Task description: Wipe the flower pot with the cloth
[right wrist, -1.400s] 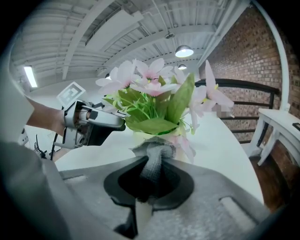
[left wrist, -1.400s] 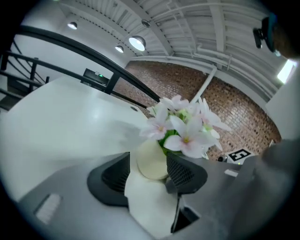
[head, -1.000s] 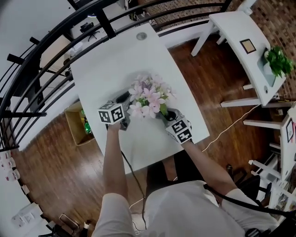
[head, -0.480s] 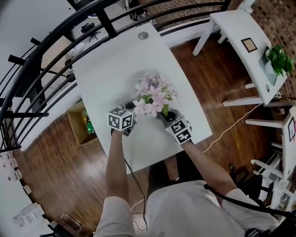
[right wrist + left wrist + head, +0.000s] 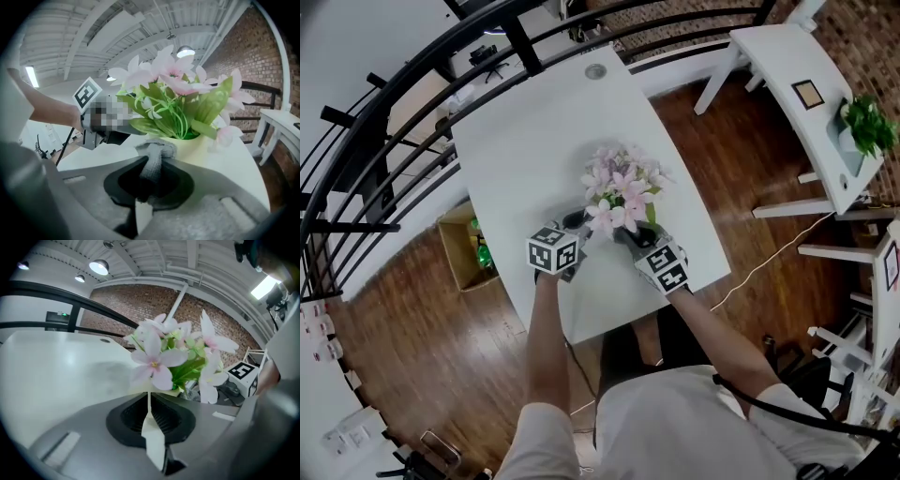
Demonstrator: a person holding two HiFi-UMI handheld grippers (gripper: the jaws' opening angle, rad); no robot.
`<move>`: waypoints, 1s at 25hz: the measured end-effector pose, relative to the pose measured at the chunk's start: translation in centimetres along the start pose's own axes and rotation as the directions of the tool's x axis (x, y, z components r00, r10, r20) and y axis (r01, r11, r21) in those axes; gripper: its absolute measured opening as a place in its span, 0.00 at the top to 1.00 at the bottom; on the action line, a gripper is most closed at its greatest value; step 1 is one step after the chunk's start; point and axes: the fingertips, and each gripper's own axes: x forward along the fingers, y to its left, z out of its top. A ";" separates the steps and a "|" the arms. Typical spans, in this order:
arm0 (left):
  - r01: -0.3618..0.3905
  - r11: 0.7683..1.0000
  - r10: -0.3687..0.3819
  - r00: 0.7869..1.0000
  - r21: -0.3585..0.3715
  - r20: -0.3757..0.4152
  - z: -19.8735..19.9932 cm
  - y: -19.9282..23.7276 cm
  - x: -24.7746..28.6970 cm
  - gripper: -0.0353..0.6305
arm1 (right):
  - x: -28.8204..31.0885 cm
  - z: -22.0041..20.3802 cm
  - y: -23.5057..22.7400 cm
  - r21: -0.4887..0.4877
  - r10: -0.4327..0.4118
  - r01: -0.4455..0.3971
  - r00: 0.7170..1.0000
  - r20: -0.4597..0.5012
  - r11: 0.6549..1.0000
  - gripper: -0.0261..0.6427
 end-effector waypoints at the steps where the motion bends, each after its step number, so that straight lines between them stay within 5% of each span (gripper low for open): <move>1: -0.040 0.999 0.040 0.999 -0.017 0.021 0.6 1.2 -0.4 0.90 | -0.1 0.1 -0.1 0.000 -0.001 0.001 1.000 0.004 1.000 0.95; 4: -0.168 0.984 0.170 0.985 -0.063 0.026 2.1 4.5 -0.4 0.91 | -0.6 0.3 -0.3 0.009 -0.005 0.005 1.000 0.012 1.000 0.95; 8: -0.212 0.975 0.211 0.977 -0.059 -0.022 4.0 6.6 2.1 0.91 | -0.4 0.1 -0.7 0.020 -0.018 0.018 1.000 0.007 1.000 0.95; 16: 0.035 0.998 -0.033 0.998 0.052 -0.046 4.1 1.2 4.8 0.94 | -1.2 -0.2 -1.3 0.026 -0.024 0.024 1.000 -0.008 0.999 0.95; 21: 0.105 0.988 -0.090 0.987 0.115 -0.130 0.4 -2.1 4.0 0.93 | -2.3 -1.0 -1.8 0.037 -0.032 0.032 0.999 -0.003 0.999 0.95; 25: 0.108 0.990 -0.096 0.987 0.086 -0.131 -1.5 -3.7 3.9 0.94 | -2.8 -1.6 -2.4 0.051 -0.054 0.054 0.999 -0.006 0.997 0.95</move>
